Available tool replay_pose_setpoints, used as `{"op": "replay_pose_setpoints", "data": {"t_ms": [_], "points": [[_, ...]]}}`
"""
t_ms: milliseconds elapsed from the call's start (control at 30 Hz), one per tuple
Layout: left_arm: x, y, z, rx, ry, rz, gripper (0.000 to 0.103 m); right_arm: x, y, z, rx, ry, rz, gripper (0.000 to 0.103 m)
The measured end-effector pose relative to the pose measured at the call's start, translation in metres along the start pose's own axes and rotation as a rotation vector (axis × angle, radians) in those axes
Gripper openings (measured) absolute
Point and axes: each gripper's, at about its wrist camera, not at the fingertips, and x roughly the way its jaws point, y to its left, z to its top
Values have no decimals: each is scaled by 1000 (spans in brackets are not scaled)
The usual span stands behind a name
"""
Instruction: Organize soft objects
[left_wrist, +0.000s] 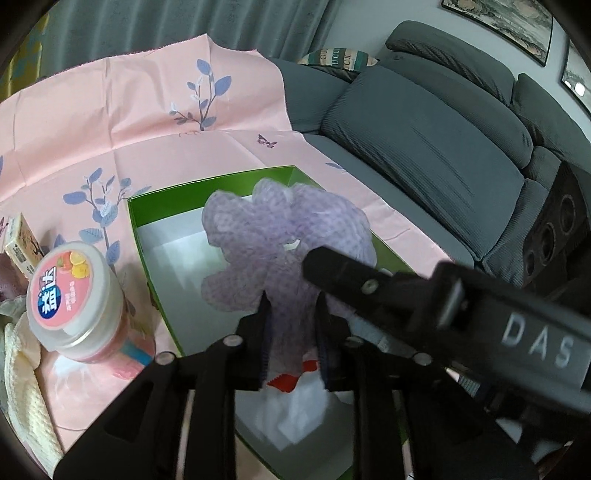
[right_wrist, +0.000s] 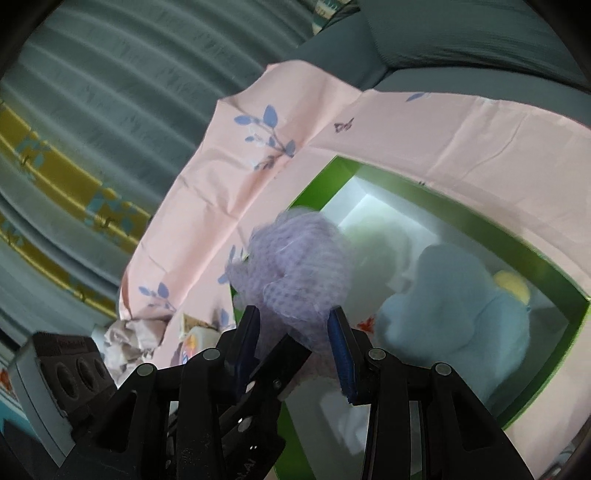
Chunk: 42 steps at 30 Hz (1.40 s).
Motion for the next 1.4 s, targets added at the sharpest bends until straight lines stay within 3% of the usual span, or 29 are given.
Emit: {"op": "replay_pose_setpoints", "data": {"t_ms": [133, 200, 267, 333, 500, 633, 800, 867, 967, 1167, 1300, 1400], "points": [[-10, -1, -1, -5, -6, -6, 31, -8, -3, 2, -3, -29, -11, 41], [-18, 0, -2, -10, -19, -12, 41, -12, -1, 2, -17, -40, -14, 57], [-26, 2, -4, -18, -29, -23, 62, -15, 2, 1, -24, -52, 0, 66], [-33, 3, -6, -25, -39, -48, 74, -18, 6, 0, -30, -62, 7, 67], [-59, 6, -11, -51, -75, -50, 75, -29, 11, -1, -45, -116, -5, 74], [-86, 18, -21, -89, -125, -17, 87, -32, 13, -1, -44, -128, -4, 80], [-129, 51, -45, -158, -172, 58, 88, -36, 20, -4, -57, -149, -11, 88], [-144, 66, -55, -189, -188, 104, 94, -37, 23, -6, -61, -152, -8, 88], [-172, 97, -77, -271, -223, 184, 95, -35, 30, -10, -74, -133, -7, 89], [-200, 164, -120, -408, -196, 298, 96, -28, 50, -23, -136, -104, -29, 89], [-204, 202, -145, -525, -240, 338, 95, -19, 74, -37, -215, -66, -16, 89], [-198, 214, -149, -580, -215, 379, 94, -6, 93, -51, -260, -10, 27, 89]]}}
